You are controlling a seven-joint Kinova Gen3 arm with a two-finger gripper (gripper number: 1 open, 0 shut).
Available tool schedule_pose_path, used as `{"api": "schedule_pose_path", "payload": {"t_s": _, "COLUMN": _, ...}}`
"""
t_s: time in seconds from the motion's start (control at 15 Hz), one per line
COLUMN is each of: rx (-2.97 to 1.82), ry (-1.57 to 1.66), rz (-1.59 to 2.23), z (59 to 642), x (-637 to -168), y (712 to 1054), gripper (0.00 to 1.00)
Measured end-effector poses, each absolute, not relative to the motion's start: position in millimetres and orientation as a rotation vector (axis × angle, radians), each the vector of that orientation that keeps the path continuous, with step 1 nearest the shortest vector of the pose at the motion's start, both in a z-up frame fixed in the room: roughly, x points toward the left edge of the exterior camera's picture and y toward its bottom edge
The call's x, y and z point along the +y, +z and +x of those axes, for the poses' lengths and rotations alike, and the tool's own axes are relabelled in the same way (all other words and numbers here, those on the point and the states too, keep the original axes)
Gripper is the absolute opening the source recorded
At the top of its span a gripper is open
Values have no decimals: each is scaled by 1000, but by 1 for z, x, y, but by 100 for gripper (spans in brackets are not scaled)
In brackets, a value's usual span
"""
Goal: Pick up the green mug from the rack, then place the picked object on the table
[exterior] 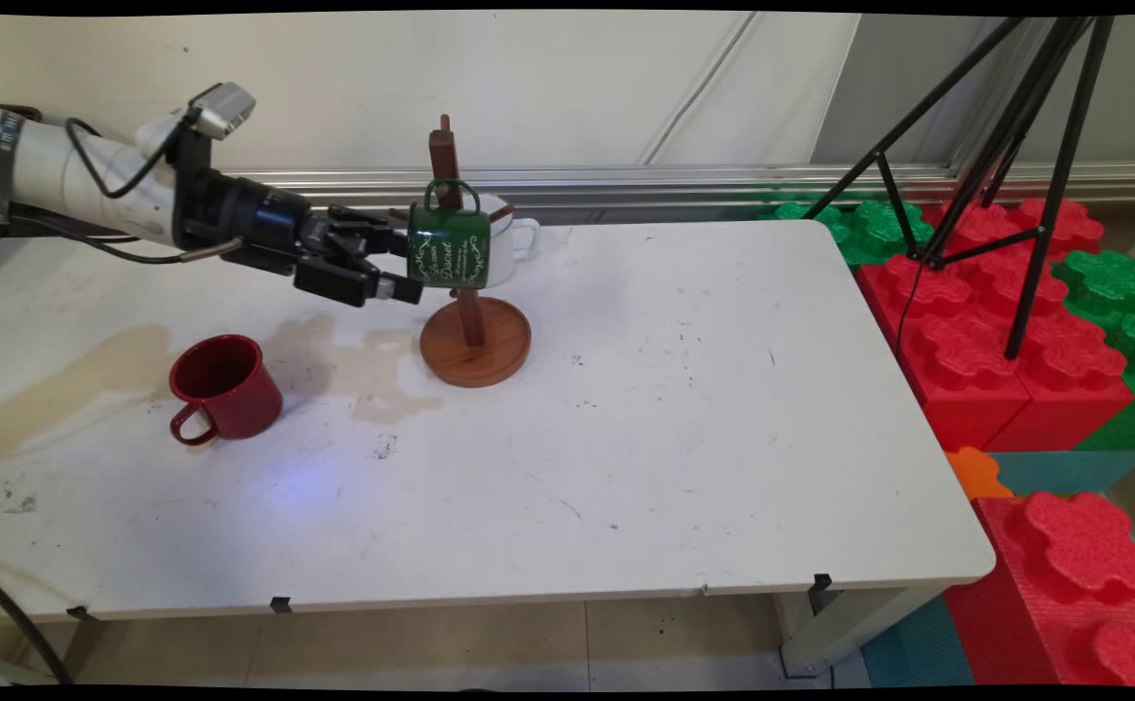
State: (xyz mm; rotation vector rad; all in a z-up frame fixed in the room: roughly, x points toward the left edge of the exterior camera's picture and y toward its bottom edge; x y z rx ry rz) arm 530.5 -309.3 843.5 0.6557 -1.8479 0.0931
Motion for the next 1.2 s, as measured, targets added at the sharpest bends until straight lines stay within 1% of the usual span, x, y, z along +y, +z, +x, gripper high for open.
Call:
{"api": "schedule_pose_path", "payload": {"t_s": 0.73, "rx": -1815, "ry": 76, "rz": 696, "z": 517, "x": -323, "y": 832, "gripper": 100}}
{"api": "schedule_pose_path", "payload": {"t_s": 0.8, "rx": -1813, "ry": 73, "rz": 697, "z": 517, "x": -323, "y": 831, "gripper": 0}}
{"api": "schedule_pose_path", "payload": {"t_s": 1.2, "rx": -1807, "ry": 61, "rz": 696, "z": 515, "x": -323, "y": 828, "gripper": 0}}
